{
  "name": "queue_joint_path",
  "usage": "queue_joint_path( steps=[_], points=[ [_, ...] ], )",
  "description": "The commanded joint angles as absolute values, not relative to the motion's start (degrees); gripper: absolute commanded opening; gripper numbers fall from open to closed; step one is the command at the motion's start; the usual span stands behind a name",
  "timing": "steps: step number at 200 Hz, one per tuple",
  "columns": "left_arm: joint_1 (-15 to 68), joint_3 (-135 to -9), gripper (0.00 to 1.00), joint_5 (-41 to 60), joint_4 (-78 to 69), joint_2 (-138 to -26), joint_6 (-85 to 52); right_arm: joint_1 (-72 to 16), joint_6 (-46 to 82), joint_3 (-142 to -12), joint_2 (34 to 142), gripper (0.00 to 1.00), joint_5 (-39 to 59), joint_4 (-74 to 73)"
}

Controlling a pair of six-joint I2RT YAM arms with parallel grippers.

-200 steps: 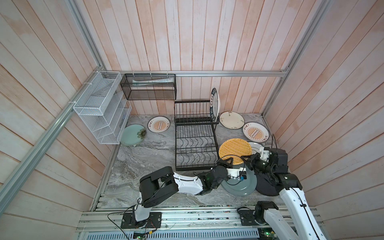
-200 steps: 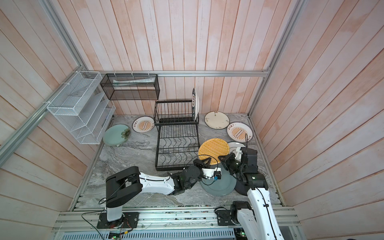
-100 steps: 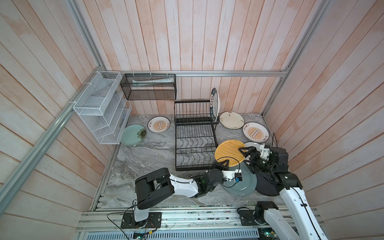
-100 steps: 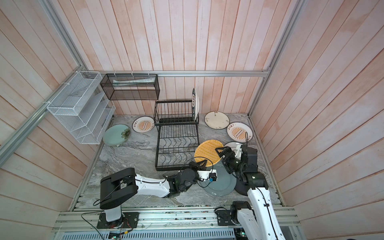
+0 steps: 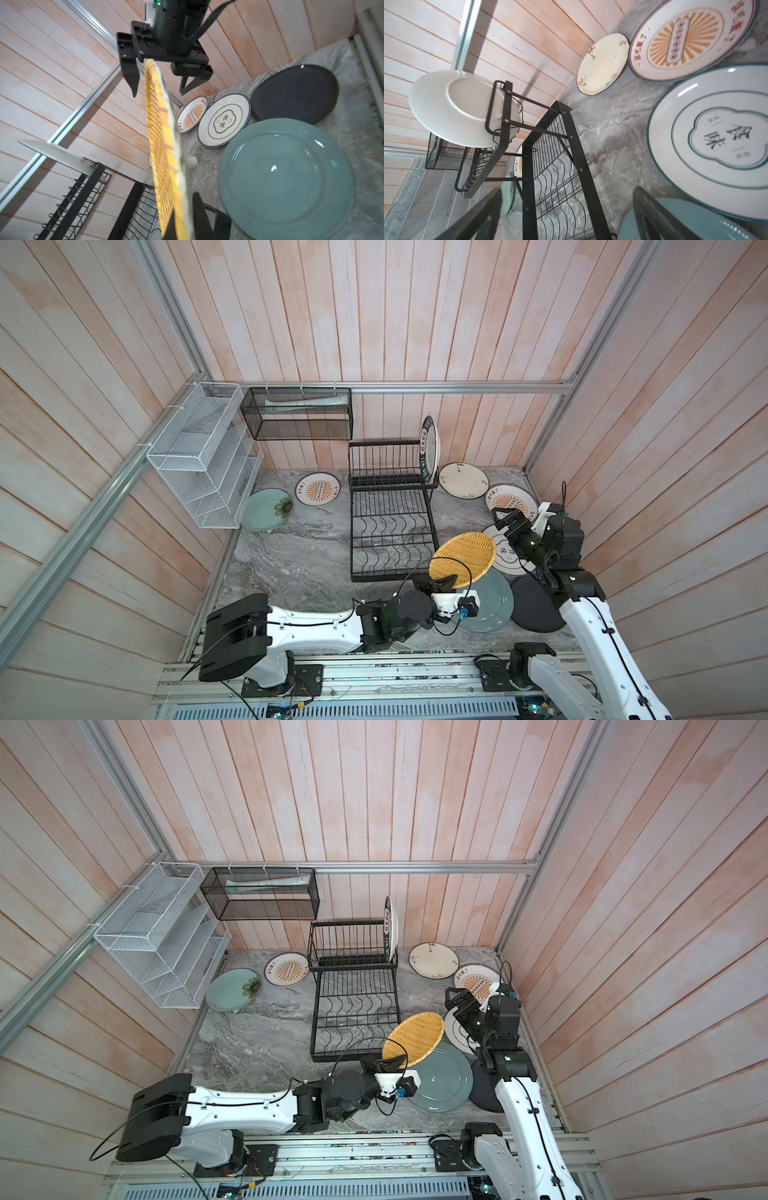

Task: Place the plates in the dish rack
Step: 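Carry the wicker plate to the rack with the left gripper while the right withdraws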

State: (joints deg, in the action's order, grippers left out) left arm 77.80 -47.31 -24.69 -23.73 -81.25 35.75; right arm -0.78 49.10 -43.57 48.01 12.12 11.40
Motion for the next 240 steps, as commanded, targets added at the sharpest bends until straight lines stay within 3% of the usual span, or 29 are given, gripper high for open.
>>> queue_joint_path(
  steps=[1, 45, 89, 141, 166, 240],
  points=[
    [77.8, -46.5, 0.00, -18.3, -13.9, -73.7, 22.6, -0.5, 42.5, -41.7, 46.4, 0.98, 10.5, 2.2],
    [77.7, -51.2, 0.00, -18.0, -6.8, -60.5, 11.3, -3.4, 37.6, -35.3, 44.5, 0.98, 19.4, -11.0],
    [72.9, -63.5, 0.00, -23.2, -4.8, -59.5, 0.6, -10.6, 36.8, -29.6, 40.9, 0.98, 23.7, -19.9],
    [62.2, -76.9, 0.00, -24.7, -2.4, -67.4, -11.7, -17.9, 32.3, -24.1, 35.5, 0.98, 23.3, -25.4],
    [55.4, -83.2, 0.00, -18.7, 0.1, -73.2, -18.0, -20.5, 32.8, -20.3, 34.4, 0.98, 24.9, -30.3],
    [44.3, -105.9, 0.00, -12.2, 11.5, -96.0, -23.5, -26.6, 29.7, -15.6, 39.2, 0.98, 18.5, -35.9]
  ],
)
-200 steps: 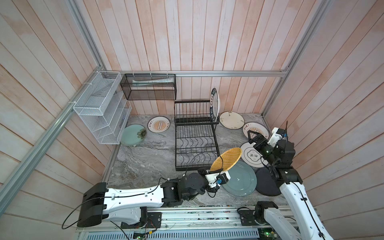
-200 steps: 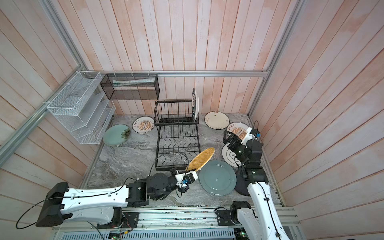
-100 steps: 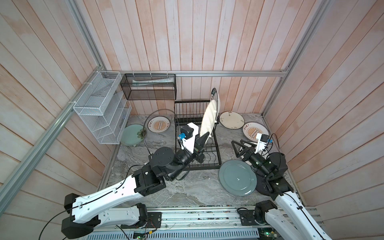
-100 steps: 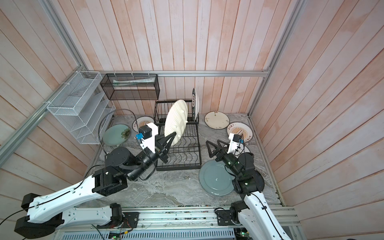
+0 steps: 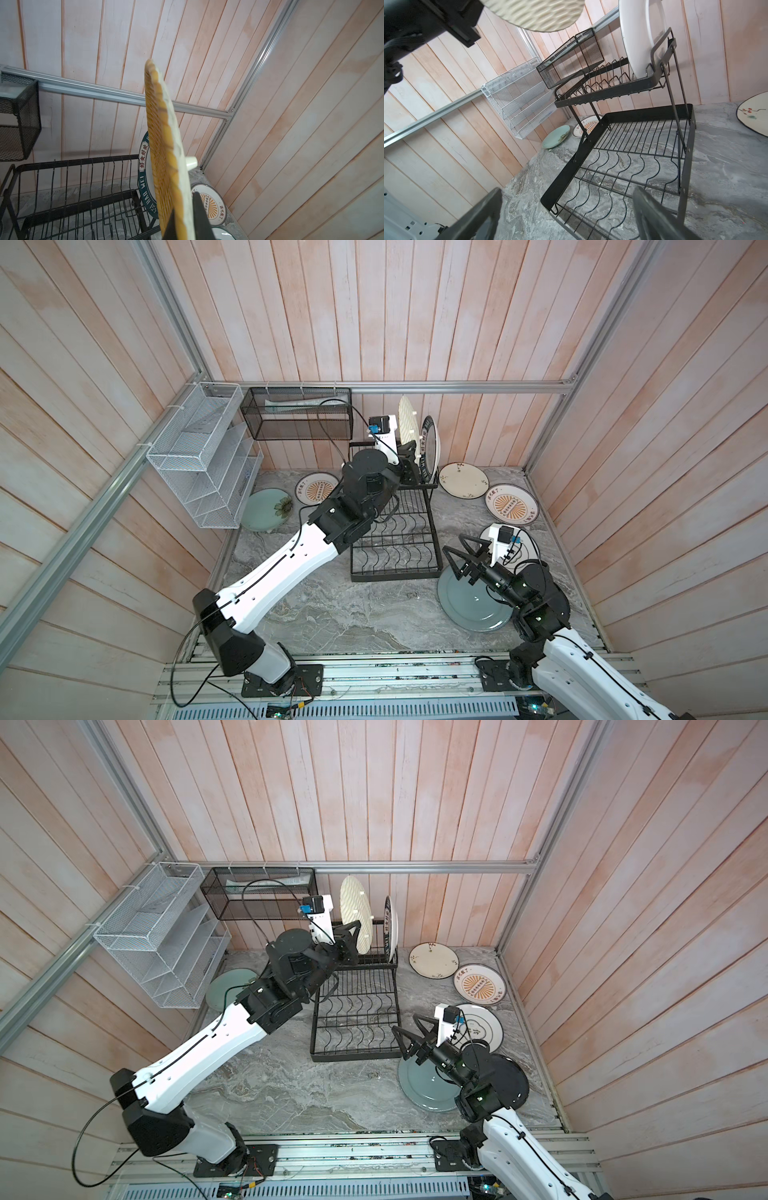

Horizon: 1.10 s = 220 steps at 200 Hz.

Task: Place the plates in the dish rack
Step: 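Carry the wicker plate to the rack with the left gripper while the right withdraws, then lower the wicker plate with the left gripper into the rack beside the green-rimmed plate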

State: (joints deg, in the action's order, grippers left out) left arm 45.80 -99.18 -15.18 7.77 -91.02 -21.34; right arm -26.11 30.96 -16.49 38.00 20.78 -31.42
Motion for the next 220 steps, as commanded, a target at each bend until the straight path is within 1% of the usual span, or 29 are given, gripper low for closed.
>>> queue_joint_path(
  steps=[1, 41, 88, 126, 220],
  points=[
    [44.3, -106.3, 0.00, -12.2, 11.7, -96.2, -23.5, -26.6, 29.7, -15.6, 39.2, 0.98, 18.5, -35.9],
    [42.7, -117.4, 0.00, -12.6, 17.7, -106.6, -23.6, -27.0, 29.9, -15.0, 39.7, 0.98, 17.8, -36.7],
    [41.9, -126.7, 0.00, -14.5, 22.2, -114.5, -22.0, -27.1, 30.0, -15.0, 41.0, 0.98, 16.4, -36.5],
    [41.9, -129.5, 0.00, -15.0, 23.6, -117.9, -21.3, -27.1, 30.1, -15.1, 41.4, 0.98, 16.2, -36.3],
    [41.8, -132.0, 0.00, -18.6, 25.5, -122.9, -19.7, -27.2, 30.3, -15.6, 41.5, 0.98, 15.5, -35.2]
  ],
)
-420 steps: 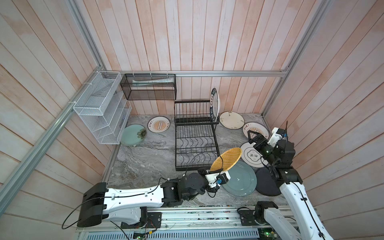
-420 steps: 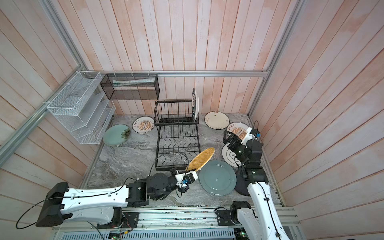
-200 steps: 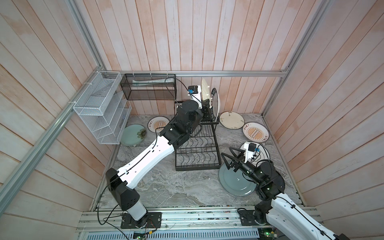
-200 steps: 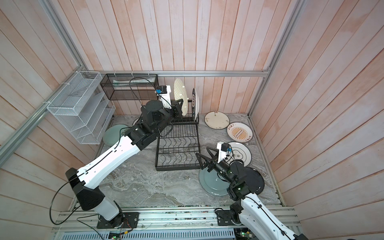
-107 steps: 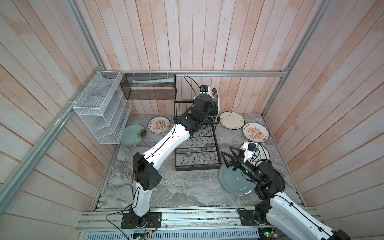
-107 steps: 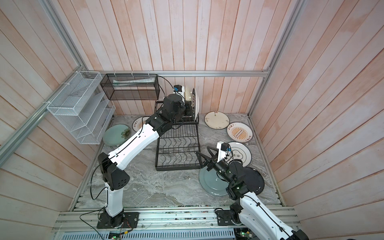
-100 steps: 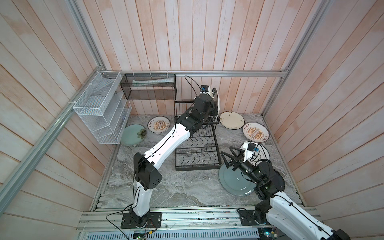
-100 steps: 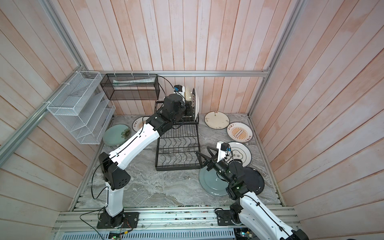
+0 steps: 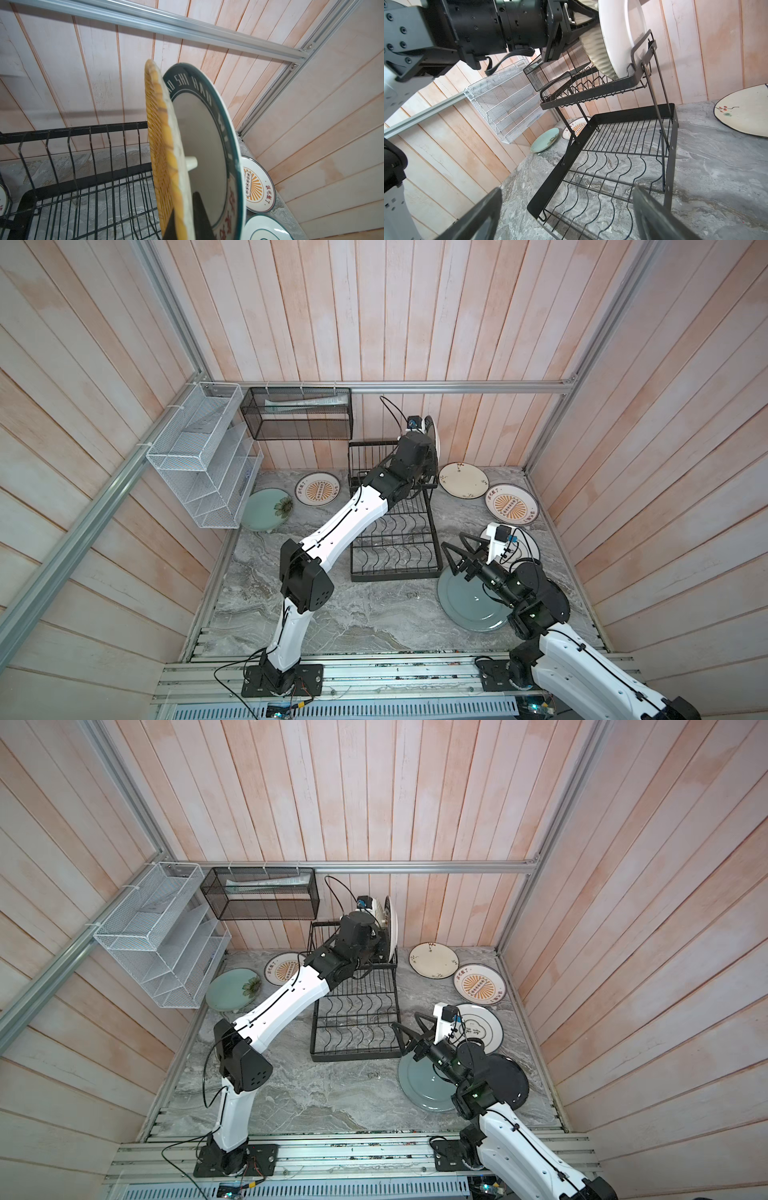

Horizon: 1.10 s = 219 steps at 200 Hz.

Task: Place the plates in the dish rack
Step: 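Lower the wicker plate with the left gripper into the rack beside the green-rimmed plate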

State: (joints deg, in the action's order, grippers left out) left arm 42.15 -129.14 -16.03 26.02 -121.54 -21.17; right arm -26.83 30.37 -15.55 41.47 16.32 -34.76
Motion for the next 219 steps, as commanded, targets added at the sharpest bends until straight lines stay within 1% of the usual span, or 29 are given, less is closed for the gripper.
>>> queue_joint_path(
  steps=[1, 111, 149, 166, 189, 198, 210, 219],
  points=[
    [41.8, -132.0, 0.00, -18.7, 25.6, -123.0, -19.7, -27.2, 30.3, -15.6, 41.5, 0.98, 15.5, -35.2],
    [42.1, -133.7, 0.00, -25.2, 28.8, -126.8, -18.0, -27.2, 30.5, -15.7, 41.3, 0.98, 15.6, -34.9],
    [42.4, -134.1, 0.00, -25.6, 28.3, -127.7, -16.3, -27.2, 30.4, -15.7, 41.4, 0.98, 15.5, -34.9],
    [42.3, -134.9, 0.05, -25.7, 28.9, -128.2, -16.0, -27.2, 30.4, -15.7, 41.5, 0.98, 15.4, -34.9],
    [42.4, -135.2, 0.07, -25.7, 28.9, -128.4, -15.6, -27.2, 30.5, -15.7, 41.7, 0.98, 15.5, -34.9],
    [42.4, -135.2, 0.10, -25.8, 29.0, -128.4, -15.5, -27.2, 30.6, -15.7, 41.7, 0.98, 15.4, -35.0],
    [42.4, -135.2, 0.16, -25.8, 29.0, -128.4, -15.5, -27.1, 30.5, -15.7, 41.8, 0.98, 15.5, -35.0],
    [42.4, -135.3, 0.17, -25.8, 29.1, -128.4, -15.6, -27.2, 30.5, -15.7, 41.8, 0.98, 15.4, -35.0]
  ],
)
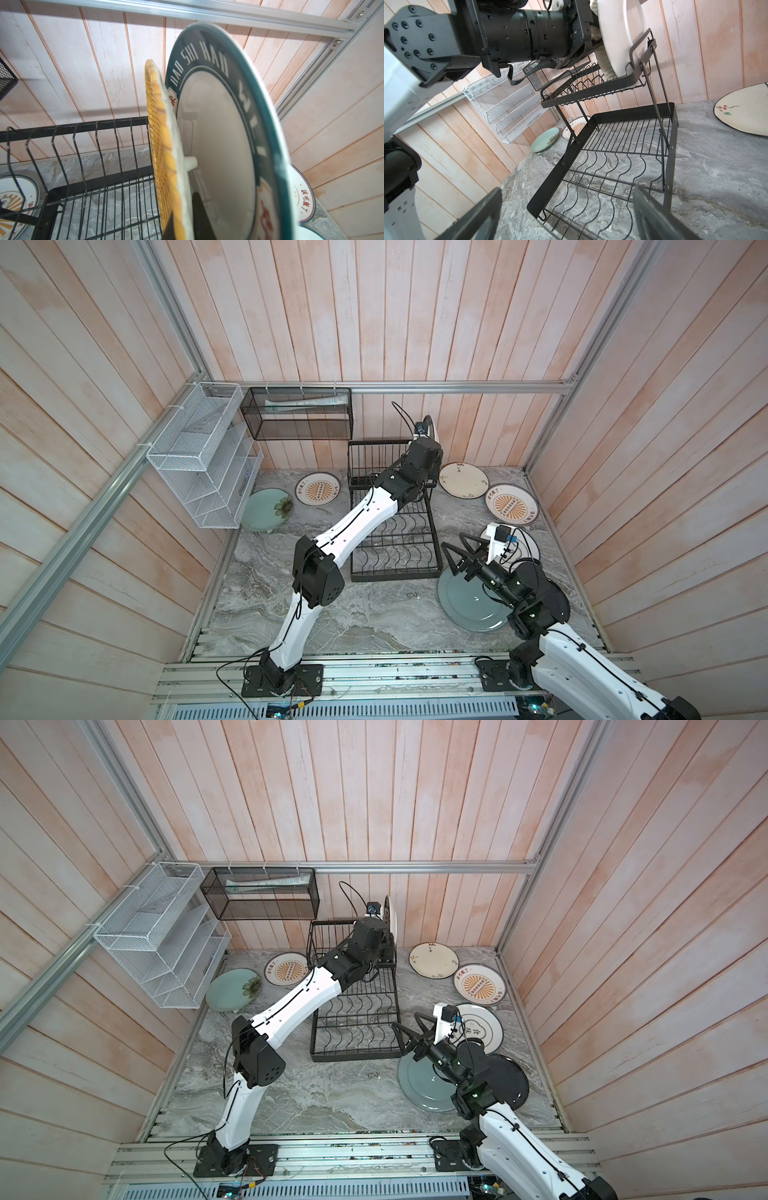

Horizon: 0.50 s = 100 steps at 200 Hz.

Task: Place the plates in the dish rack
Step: 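Lower the wicker plate with the left gripper into the rack beside the green-rimmed plate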

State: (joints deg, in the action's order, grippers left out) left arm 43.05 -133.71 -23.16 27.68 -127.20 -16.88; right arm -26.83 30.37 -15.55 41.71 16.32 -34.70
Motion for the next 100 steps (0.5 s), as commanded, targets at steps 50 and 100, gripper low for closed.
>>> queue_joint_path(
  steps=[50, 100],
  points=[
    [42.4, -137.2, 0.24, -25.1, 29.8, -128.3, -15.8, -27.2, 30.4, -15.7, 41.9, 0.98, 15.5, -34.9],
    [42.3, -139.5, 0.30, -23.9, 30.5, -127.1, -15.5, -27.2, 30.5, -15.7, 42.0, 0.98, 15.5, -34.9]
  ],
)
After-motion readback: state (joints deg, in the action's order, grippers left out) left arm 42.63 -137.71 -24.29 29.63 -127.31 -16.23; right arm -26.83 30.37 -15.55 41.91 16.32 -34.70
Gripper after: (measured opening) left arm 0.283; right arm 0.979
